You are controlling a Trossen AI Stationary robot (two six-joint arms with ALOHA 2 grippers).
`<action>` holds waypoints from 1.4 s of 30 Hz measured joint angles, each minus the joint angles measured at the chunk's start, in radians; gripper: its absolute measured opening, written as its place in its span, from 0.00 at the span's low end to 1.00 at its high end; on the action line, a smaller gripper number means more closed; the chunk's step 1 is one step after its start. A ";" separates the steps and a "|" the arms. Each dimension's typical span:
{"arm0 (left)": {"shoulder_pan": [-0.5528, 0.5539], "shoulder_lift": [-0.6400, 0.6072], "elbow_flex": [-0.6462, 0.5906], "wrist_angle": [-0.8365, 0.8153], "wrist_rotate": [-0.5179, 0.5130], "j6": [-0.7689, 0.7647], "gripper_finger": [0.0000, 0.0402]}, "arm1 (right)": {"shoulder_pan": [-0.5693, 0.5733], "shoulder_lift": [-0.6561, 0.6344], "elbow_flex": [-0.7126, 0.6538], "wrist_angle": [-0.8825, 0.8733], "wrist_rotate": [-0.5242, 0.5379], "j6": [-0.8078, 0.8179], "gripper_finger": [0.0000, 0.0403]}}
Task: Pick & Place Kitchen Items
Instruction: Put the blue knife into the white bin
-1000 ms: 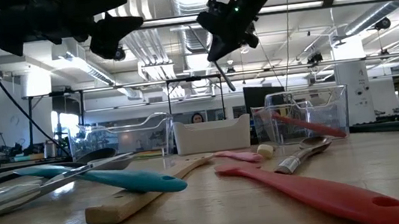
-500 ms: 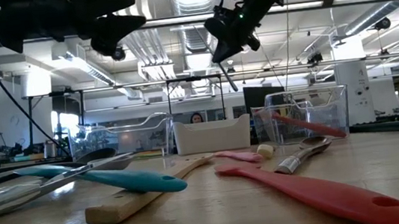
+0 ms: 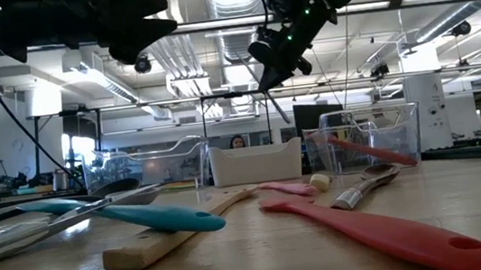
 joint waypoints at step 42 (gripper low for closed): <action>0.000 0.000 0.000 -0.030 -0.029 0.016 0.65 | 0.023 0.615 0.703 -0.580 -0.072 -0.046 0.28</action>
